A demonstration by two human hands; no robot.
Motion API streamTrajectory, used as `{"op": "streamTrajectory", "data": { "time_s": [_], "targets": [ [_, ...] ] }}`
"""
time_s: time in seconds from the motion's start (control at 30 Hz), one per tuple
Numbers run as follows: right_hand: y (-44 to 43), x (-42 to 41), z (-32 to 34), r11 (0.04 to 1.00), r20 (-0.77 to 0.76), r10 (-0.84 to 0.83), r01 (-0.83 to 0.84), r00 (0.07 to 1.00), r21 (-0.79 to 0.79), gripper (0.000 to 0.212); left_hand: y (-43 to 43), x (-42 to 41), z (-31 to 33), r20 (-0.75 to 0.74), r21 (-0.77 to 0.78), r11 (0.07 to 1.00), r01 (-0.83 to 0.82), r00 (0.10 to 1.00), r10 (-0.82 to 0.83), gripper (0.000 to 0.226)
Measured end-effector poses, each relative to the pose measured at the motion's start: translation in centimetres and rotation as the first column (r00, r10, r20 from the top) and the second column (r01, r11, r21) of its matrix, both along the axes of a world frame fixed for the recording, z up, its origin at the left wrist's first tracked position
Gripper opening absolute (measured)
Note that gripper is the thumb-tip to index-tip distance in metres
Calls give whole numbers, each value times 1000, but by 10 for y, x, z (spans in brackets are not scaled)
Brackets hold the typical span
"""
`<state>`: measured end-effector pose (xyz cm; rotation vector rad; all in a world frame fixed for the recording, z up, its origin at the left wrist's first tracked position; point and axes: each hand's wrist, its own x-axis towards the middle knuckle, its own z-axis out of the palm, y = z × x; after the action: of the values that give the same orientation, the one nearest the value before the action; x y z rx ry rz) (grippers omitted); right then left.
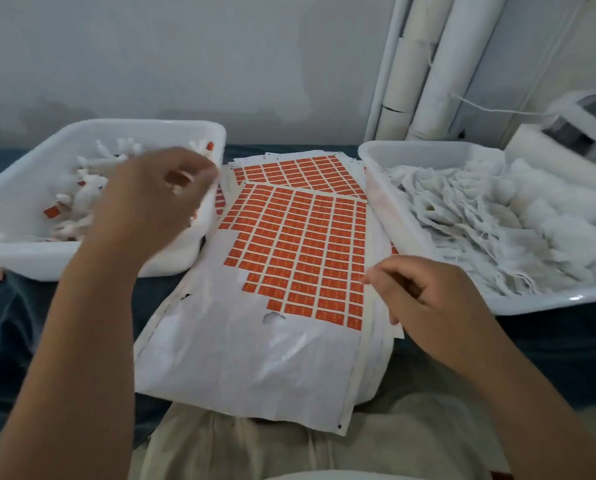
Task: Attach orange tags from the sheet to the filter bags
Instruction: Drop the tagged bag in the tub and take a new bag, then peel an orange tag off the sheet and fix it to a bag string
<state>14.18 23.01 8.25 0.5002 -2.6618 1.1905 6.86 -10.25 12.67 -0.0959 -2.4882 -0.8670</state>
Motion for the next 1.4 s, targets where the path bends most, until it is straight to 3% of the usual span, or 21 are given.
{"op": "streamTrajectory", "data": {
  "time_s": [0.07,0.13,0.2,0.27,0.33,0.43,0.6,0.77,0.97,1.1,1.2,1.4],
  "targets": [
    [8,-1,7,999,-35,-39,38,999,-38,34,30,26,-3,248,-48,955,293,930,-272,18],
    [19,0,14,994,-90,-95,89,991,-62,35,55,42,-18,510,-61,872,485,766,-390,35],
    [32,-1,20,983,-164,-181,176,970,-45,31,74,48,-46,680,-88,800,593,623,-388,54],
    [51,-5,25,955,-225,-293,295,929,-27,23,86,51,-78,749,-215,731,647,590,-301,83],
    [71,-10,27,914,-236,-396,406,887,-7,23,94,51,-105,742,-343,686,642,633,-221,101],
    [96,-16,28,872,-189,-480,490,857,9,27,105,47,-125,661,-414,718,559,727,-185,112],
    [107,-24,25,854,-81,-496,503,864,132,24,127,48,-140,495,-472,797,377,861,-115,105],
    [100,-60,28,807,-13,-461,426,887,409,13,140,55,-141,453,-461,830,314,887,-84,100],
    [86,-126,35,559,-72,-526,408,847,722,31,150,61,-141,452,-444,847,293,889,-71,98],
    [81,-141,27,477,-126,-486,383,865,791,27,155,62,-143,451,-437,851,293,890,-75,96],
    [92,-132,36,527,-231,-456,470,860,708,34,155,62,-144,446,-435,853,289,892,-74,94],
    [98,-99,64,837,-312,-331,430,891,340,29,155,61,-137,482,-393,874,285,874,-68,100]
  ]
}}
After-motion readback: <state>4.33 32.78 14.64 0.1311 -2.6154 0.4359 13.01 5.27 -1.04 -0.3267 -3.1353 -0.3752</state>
